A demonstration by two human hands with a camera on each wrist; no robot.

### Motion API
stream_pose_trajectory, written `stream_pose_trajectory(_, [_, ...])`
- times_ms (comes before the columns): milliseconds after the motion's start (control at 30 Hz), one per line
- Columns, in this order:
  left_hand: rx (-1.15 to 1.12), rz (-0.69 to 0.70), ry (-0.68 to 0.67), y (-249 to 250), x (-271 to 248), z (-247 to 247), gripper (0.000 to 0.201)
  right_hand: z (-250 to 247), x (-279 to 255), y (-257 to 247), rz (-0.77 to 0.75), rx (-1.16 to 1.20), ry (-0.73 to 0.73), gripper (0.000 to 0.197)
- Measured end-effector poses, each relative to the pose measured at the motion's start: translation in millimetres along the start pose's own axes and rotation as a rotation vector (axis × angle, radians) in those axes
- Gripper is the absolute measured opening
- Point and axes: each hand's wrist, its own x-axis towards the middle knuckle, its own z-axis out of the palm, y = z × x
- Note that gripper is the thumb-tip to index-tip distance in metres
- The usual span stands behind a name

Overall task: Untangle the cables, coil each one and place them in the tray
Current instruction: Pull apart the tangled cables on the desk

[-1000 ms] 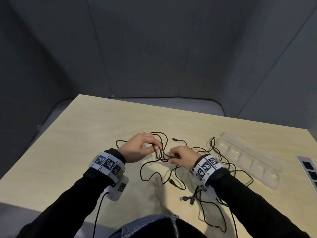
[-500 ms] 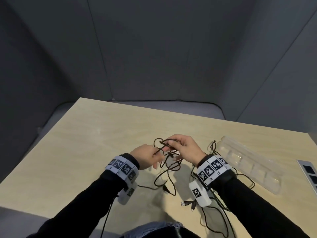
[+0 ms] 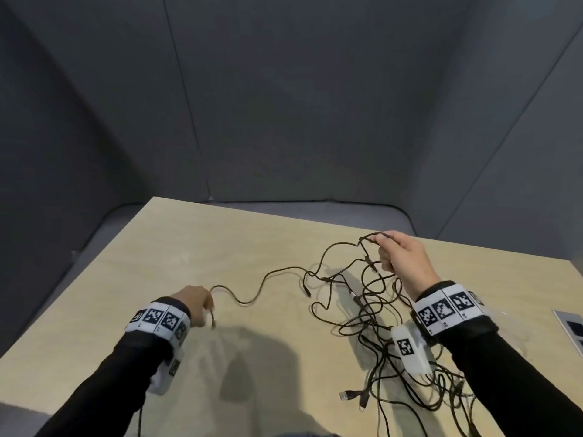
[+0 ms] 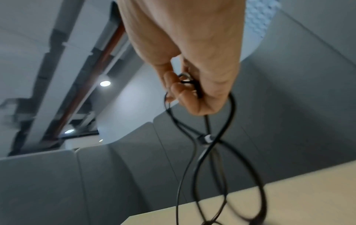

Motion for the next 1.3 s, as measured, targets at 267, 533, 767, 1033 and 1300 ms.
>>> stream_pose_trajectory(267, [-0.442,0.465,0.400,88.9,-18.6,-29.5,0.093,34.5,-37.2,-54.1,-0.247,-0.067,-0.301,0.014])
stream_pose_trajectory(533, [-0.613,0.537,0.356,122.6,-8.8,-13.0,0.024,28.0,-30.9,-49.3,-0.233,-0.101,-0.260,0.018])
stream_pose_trajectory(767, [-1.096,0.170,0.359,57.1,4.5,-18.9,0.026,-14.9,-7.6,3.3,-0.338,-0.943,-0.127,0.015])
stream_pose_trajectory(1033, [-1.322,-0.266,0.509,22.5,16.4,-11.8,0.025,-17.6,-1.7,26.6,-0.247,-0.821,0.018,0.021])
stream_pose_trajectory(1300, [-1.039,-0.453,0.417,17.0,21.5,-4.3,0.031,-29.3,9.2,1.1,0.070,-0.235,0.164,0.024])
